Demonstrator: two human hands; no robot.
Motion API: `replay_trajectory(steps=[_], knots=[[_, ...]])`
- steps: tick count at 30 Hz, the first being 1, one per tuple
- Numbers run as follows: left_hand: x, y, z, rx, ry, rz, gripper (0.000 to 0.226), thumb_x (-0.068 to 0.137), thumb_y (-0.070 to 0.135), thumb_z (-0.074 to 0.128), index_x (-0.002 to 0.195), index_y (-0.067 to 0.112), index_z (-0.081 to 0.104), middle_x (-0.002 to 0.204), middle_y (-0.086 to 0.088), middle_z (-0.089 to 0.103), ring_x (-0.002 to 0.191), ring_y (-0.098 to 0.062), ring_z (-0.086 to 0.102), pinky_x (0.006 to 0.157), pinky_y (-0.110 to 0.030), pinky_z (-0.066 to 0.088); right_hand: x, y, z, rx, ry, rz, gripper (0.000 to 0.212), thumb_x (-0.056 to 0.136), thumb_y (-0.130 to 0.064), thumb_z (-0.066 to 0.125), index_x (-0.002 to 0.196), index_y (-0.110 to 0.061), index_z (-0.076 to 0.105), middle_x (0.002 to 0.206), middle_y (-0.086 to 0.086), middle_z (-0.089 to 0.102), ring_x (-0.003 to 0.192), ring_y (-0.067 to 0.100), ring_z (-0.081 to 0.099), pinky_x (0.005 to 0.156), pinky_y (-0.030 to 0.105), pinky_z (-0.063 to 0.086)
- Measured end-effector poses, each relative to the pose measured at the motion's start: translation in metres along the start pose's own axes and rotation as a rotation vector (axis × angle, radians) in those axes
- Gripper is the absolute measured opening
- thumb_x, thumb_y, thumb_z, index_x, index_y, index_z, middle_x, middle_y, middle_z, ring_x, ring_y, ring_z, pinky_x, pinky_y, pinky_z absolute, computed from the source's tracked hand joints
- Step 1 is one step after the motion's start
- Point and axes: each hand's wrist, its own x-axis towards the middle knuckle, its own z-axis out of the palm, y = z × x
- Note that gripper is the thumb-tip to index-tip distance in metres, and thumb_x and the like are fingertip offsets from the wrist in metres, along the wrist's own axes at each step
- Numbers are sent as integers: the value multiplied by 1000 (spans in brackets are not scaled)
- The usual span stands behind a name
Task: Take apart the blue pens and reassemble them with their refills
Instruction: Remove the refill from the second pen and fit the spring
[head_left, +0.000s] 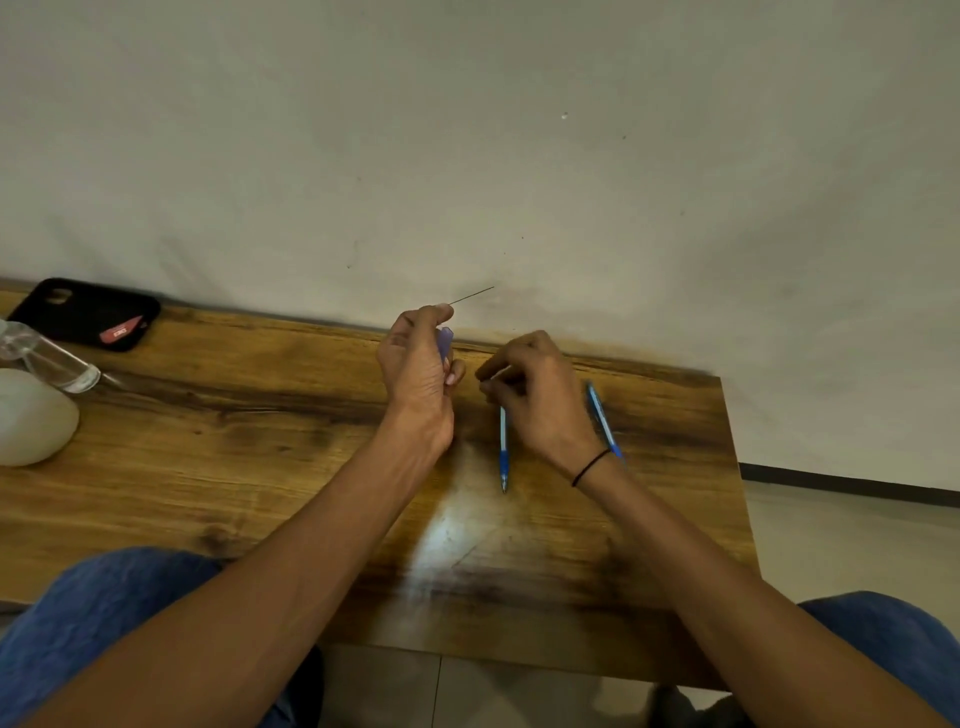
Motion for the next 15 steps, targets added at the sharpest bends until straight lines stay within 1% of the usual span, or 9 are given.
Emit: replay_trajectory(steps=[2,3,6,8,11,13,15], knots=[[-1,-1,1,34,-14,16,22,92,7,68,74,21,69,75,1,44,59,-9,35,42,-24,27,4,-9,-11,171,77,23,7,90,-1,78,96,-4,75,107,8,63,77,11,73,74,22,62],[-2,-1,2,48,-14,21,23,92,7,69,74,22,70,74,3,46,59,-8,37,41,-24,28,5,-14,-15,265,116,26,8,89,1,78,94,-1,74,103,10,65,77,13,74,74,24,63],[-4,-1,4,71,-4,17,23,93,10,69,74,23,71,74,5,48,62,-8,41,42,-23,31,9,-27,-26,472,181,-26,10,86,8,78,90,6,69,91,17,69,79,22,74,75,39,65],[-6,-1,5,94,8,9,22,93,12,69,75,24,72,76,5,50,65,-8,44,45,-22,35,9,-32,-29,510,180,-77,11,86,7,78,89,6,68,88,17,70,79,28,73,76,46,65],[-10,-1,7,131,3,31,20,94,11,67,77,22,72,80,1,53,67,-10,48,49,-25,37,7,-36,-28,522,173,-112,12,85,5,81,88,5,69,89,15,71,86,33,72,76,54,63],[-13,-1,9,137,-21,44,20,94,9,66,78,20,69,83,-6,56,67,-14,49,53,-27,36,5,-36,-26,514,174,-134,13,84,3,82,88,4,70,91,13,72,90,30,72,78,56,62],[-14,-2,10,142,-30,46,19,96,9,63,80,19,66,80,-4,60,65,-14,49,54,-27,34,6,-35,-28,500,161,-163,12,84,2,82,86,4,71,93,11,74,94,25,74,80,54,63]])
